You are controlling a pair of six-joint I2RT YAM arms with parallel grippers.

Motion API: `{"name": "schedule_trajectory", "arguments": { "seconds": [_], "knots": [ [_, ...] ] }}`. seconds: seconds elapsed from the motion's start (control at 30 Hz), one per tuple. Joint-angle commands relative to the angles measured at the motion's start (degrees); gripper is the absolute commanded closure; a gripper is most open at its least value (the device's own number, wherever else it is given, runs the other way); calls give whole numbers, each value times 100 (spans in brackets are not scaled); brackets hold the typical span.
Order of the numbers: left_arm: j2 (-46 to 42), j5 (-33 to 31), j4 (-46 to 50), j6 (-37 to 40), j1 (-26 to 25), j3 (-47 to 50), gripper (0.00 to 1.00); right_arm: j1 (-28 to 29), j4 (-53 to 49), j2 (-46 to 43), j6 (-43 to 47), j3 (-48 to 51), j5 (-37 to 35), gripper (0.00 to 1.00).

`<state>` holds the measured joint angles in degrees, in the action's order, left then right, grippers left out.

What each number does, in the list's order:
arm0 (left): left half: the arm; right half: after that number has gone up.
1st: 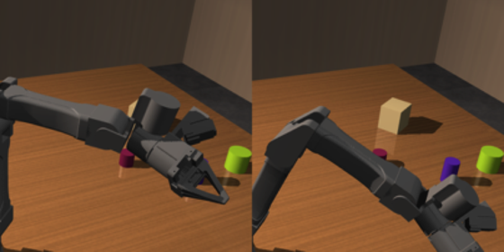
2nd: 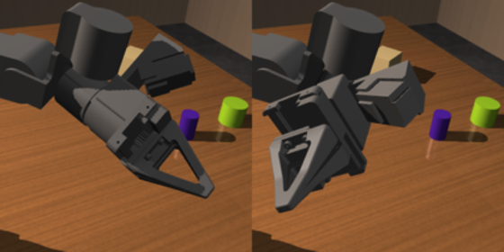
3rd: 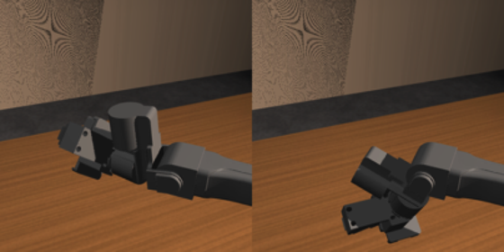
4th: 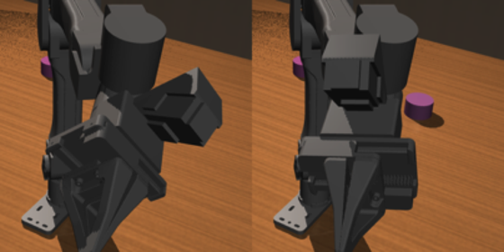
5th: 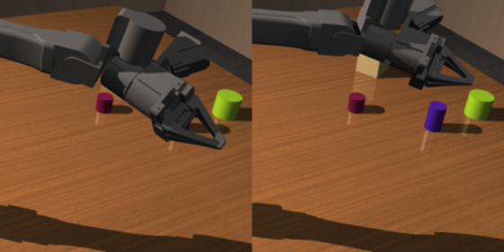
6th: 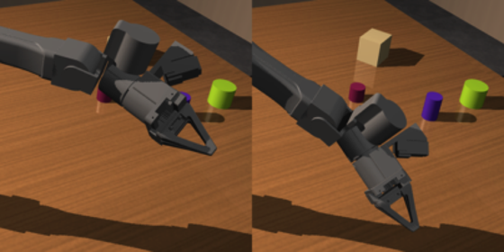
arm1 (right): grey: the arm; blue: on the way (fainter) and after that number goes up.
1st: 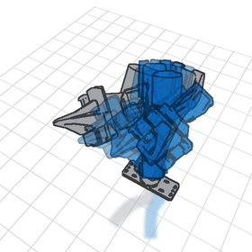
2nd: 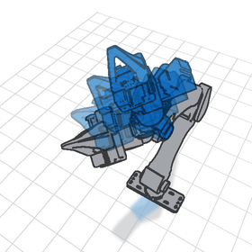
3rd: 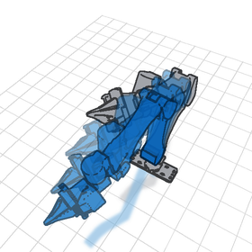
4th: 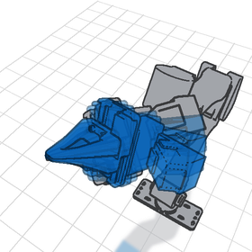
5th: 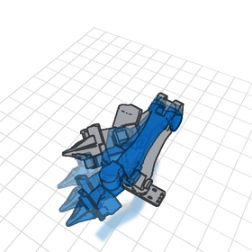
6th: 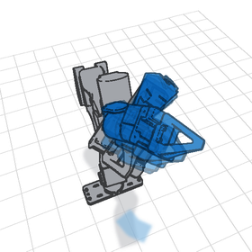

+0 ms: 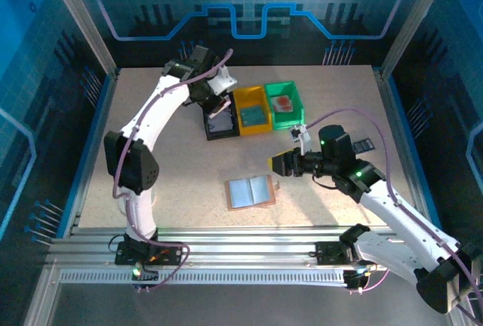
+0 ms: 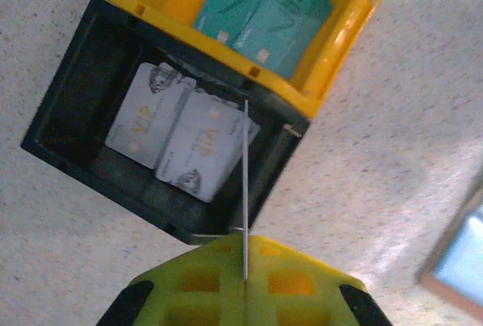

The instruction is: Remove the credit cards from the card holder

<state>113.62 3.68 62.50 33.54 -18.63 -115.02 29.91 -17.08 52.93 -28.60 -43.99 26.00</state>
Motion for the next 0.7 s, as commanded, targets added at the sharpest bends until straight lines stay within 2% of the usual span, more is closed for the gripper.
{"name": "schedule_trajectory", "arguments": {
  "seconds": [0.0,0.1,0.23,0.67],
  "knots": [
    [273,-180,70,997,67,-392,100,-98,-181,28,160,-134,128,51],
    [602,-105,-55,1201,224,-486,100,-110,-137,77,173,-145,184,51],
    [887,492,-78,1609,308,-465,100,-138,-96,177,214,-189,269,51],
    [1676,554,-307,2307,290,-766,100,-180,255,671,206,-233,519,52]
  ]
}}
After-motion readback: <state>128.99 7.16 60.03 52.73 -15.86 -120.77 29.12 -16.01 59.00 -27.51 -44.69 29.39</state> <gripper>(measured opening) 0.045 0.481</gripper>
